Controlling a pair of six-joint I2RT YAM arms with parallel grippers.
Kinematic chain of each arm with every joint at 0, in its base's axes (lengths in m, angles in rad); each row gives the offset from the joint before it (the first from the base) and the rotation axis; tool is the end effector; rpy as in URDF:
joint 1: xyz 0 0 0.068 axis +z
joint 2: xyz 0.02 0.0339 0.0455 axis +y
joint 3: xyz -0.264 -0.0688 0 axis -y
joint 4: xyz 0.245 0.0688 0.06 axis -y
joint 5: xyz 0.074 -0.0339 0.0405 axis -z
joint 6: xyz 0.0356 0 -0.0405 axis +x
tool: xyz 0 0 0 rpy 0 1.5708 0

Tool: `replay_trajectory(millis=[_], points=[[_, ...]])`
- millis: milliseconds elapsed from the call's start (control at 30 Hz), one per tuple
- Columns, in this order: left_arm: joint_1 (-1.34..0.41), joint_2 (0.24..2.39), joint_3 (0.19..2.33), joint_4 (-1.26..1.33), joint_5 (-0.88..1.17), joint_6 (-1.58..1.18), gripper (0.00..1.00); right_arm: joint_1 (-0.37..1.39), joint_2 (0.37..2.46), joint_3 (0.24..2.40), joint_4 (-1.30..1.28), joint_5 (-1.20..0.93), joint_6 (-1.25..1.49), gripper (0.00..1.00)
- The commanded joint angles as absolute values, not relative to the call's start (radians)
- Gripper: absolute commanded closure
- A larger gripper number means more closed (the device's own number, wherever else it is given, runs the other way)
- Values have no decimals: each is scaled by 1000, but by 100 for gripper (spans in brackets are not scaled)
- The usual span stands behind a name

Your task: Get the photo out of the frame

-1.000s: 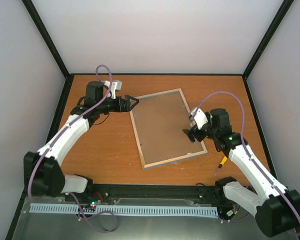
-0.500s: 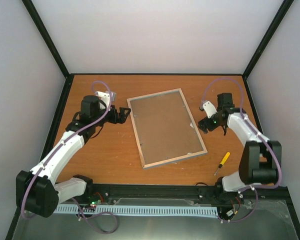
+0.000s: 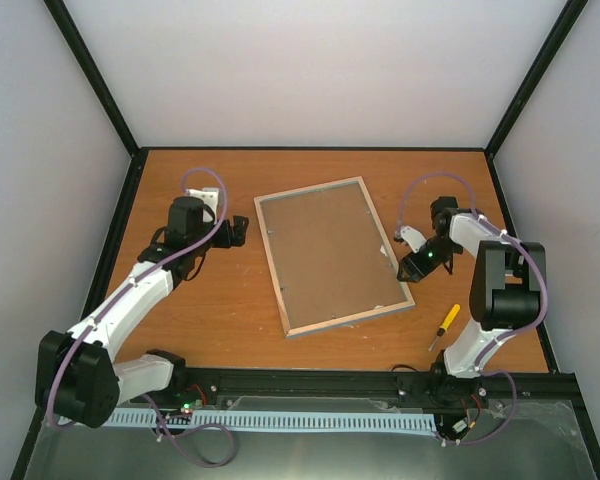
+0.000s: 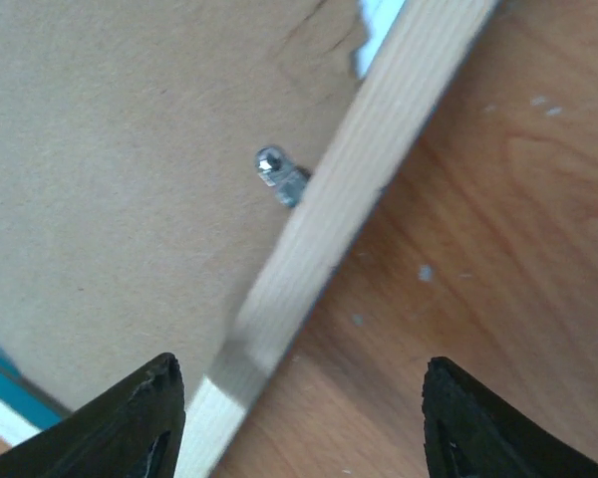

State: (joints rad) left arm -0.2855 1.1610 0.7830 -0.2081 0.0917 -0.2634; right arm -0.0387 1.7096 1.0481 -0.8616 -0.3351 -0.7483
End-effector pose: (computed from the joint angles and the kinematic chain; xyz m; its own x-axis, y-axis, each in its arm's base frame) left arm 0.2446 -0.0752 0.2604 -0.6045 -0.0928 -0.7912 0.2033 0.9423 -0.2658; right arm 0.2921 0.0004 0.1643 -0.7457 -0.6142 -0.2584 -0.6638 0.7183 0.2083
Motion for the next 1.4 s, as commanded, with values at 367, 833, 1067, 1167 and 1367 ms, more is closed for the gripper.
replay_trajectory(millis=[367,833,1067,1167,1367], points=[[-281,1084,809,-222,-104,-318,0,92,1679,998,-1031,-537,-898,52],[-276,1158,878,-299,0,-260,0,-80,1470,1017,-1082,-253,-901,36],[-275,1153,888,-304,-34,-270,0,-249,1416,986,-1095,-135,-892,36],[-276,1133,871,-274,-16,-257,0,-304,1410,986,-1114,-84,-888,33],[-275,1083,838,-251,0,-249,0,-372,1426,959,-1211,-23,-955,19]])
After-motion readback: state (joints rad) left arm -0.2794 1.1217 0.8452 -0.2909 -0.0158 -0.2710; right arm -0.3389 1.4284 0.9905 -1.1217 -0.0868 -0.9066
